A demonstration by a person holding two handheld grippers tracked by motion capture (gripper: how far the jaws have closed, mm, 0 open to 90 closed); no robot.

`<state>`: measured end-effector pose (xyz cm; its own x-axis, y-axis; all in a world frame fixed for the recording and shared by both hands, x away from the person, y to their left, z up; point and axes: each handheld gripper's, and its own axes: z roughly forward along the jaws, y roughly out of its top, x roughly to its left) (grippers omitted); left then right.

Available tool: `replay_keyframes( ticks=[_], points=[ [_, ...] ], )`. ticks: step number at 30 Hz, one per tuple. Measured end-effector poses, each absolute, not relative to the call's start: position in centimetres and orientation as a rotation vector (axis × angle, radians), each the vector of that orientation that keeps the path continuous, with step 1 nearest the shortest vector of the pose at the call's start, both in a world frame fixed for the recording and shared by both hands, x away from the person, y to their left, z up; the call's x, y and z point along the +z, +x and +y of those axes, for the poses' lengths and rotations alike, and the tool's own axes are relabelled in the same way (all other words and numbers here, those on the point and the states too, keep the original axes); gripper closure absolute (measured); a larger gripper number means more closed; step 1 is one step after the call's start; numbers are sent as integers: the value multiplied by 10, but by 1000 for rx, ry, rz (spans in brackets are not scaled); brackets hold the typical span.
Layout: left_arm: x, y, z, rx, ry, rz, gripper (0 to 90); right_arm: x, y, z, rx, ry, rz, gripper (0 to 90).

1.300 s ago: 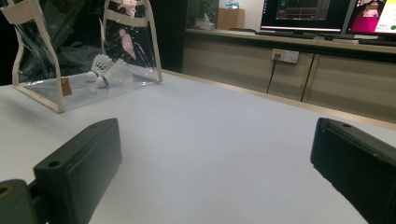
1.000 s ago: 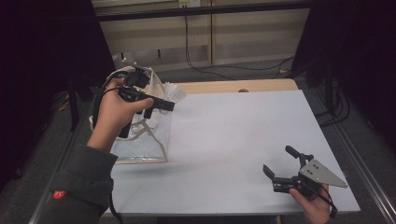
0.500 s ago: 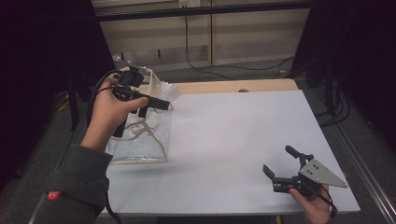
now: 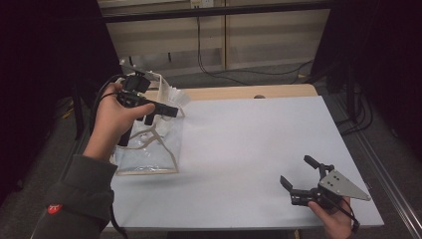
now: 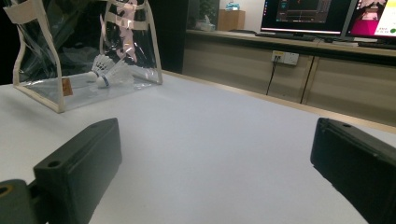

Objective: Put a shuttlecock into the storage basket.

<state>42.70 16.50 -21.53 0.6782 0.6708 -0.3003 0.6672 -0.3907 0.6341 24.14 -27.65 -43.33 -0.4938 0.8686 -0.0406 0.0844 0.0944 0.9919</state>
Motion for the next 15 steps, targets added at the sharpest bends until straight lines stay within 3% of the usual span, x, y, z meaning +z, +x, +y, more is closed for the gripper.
replay_keyframes(
  ticks=[15],
  points=[
    [-212,428,171,19,2121,1032,649,-433,241,-276,1466,946,1694,20]
  ],
)
